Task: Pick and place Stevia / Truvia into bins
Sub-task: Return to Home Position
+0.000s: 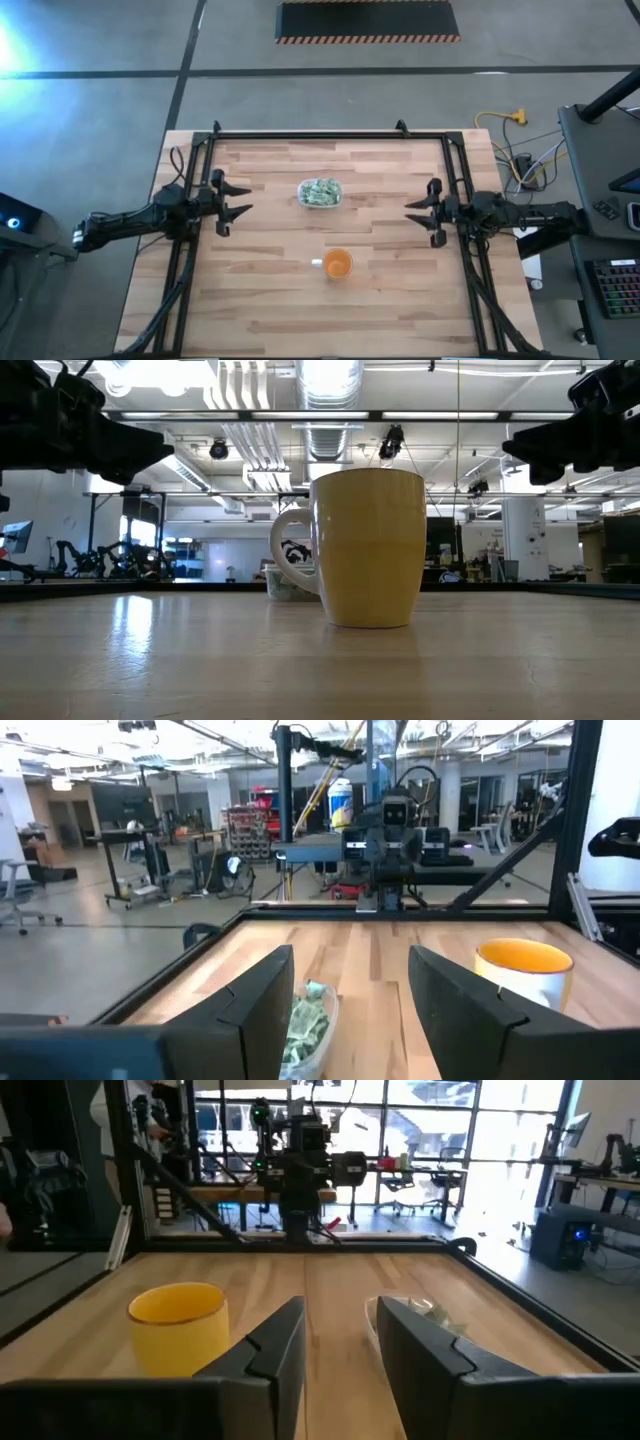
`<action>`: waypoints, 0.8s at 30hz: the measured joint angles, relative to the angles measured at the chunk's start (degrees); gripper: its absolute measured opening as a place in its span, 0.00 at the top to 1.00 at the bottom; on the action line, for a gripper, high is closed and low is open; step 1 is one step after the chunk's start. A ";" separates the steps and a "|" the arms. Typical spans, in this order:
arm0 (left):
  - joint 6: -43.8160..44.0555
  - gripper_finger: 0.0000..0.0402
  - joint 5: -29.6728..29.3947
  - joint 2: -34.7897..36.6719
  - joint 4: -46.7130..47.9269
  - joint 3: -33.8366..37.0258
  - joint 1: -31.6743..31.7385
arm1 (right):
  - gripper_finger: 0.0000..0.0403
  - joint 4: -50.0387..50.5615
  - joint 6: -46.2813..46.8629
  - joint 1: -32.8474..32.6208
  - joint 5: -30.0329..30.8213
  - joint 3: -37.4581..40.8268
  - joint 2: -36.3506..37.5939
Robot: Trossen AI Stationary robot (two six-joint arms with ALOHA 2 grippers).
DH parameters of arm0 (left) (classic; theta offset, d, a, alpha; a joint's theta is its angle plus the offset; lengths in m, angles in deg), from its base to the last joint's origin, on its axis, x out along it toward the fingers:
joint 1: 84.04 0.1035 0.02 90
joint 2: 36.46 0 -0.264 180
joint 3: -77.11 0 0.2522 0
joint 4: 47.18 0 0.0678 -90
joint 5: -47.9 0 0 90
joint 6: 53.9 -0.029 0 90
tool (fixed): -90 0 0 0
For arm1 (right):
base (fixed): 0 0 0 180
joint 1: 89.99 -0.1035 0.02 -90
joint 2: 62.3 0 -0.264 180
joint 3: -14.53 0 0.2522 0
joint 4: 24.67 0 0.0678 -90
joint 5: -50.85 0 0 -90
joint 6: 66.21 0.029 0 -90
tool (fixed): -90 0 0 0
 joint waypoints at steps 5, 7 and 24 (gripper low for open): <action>0.34 0.55 -0.02 -0.71 -0.03 0.00 0.00 | 0.72 -0.04 0.13 0.00 0.04 0.00 -0.59; 0.36 0.55 -0.02 -1.09 -0.14 0.00 0.00 | 0.73 -0.01 0.11 0.00 0.03 0.00 -0.99; 0.38 0.55 -0.04 -2.47 -0.13 0.02 0.00 | 0.75 -0.03 0.12 0.00 -0.07 0.00 -1.91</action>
